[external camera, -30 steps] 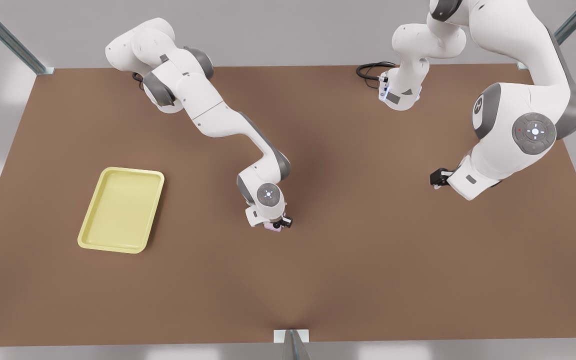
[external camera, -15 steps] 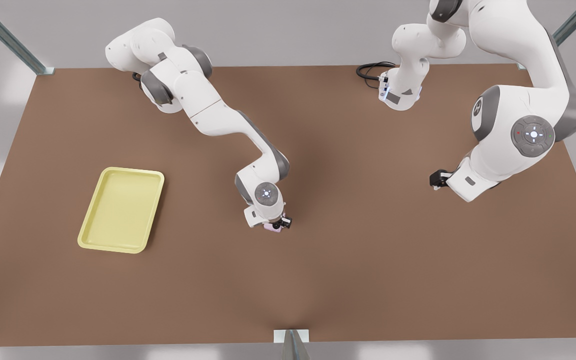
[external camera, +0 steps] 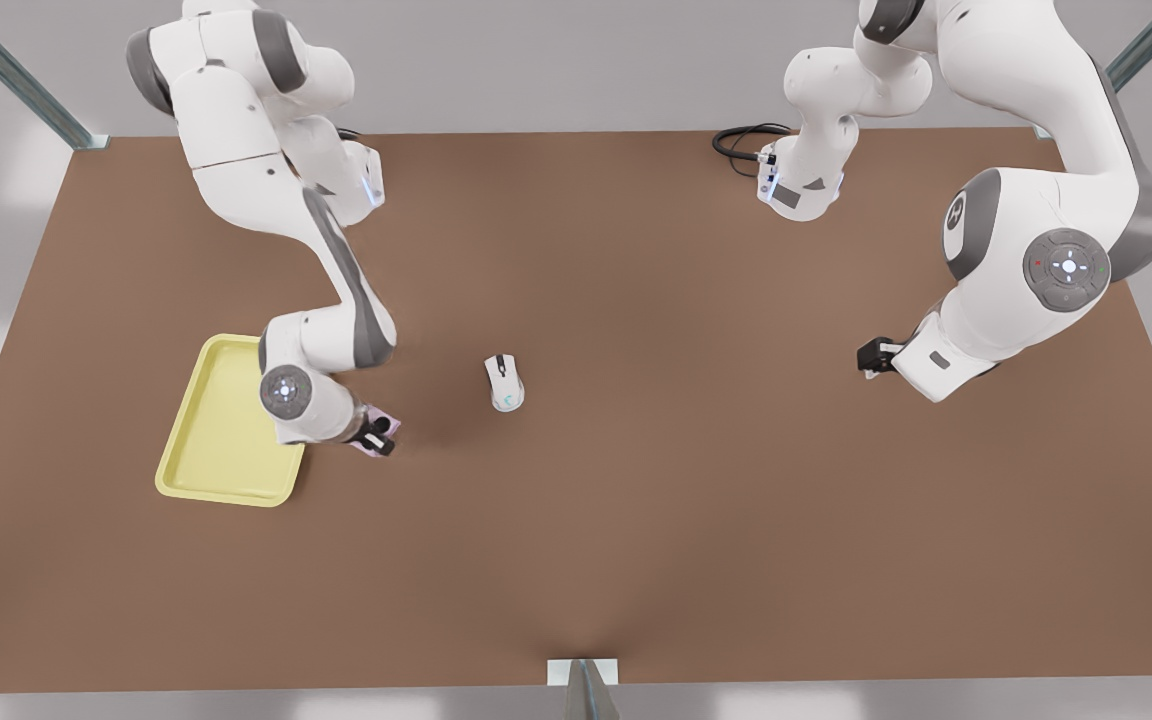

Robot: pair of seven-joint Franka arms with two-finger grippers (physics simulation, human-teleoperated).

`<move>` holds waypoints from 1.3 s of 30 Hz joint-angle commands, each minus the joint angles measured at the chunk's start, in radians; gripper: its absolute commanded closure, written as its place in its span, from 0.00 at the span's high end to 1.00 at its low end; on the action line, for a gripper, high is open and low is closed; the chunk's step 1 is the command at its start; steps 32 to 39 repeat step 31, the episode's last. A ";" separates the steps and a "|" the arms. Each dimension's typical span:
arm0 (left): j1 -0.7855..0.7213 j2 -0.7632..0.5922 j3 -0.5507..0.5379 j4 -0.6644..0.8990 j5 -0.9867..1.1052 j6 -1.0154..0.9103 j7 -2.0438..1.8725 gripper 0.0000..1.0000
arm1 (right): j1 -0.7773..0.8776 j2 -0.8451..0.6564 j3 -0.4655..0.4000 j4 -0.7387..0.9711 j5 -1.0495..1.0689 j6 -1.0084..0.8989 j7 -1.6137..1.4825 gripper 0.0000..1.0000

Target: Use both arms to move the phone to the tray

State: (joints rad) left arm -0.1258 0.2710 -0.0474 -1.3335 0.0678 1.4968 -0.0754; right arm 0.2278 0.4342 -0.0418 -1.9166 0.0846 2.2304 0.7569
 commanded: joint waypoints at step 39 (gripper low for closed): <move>-0.002 0.004 -0.002 0.023 0.012 0.000 -0.011 1.00 | -0.314 -0.267 0.054 0.559 -0.137 -0.799 -0.798 1.00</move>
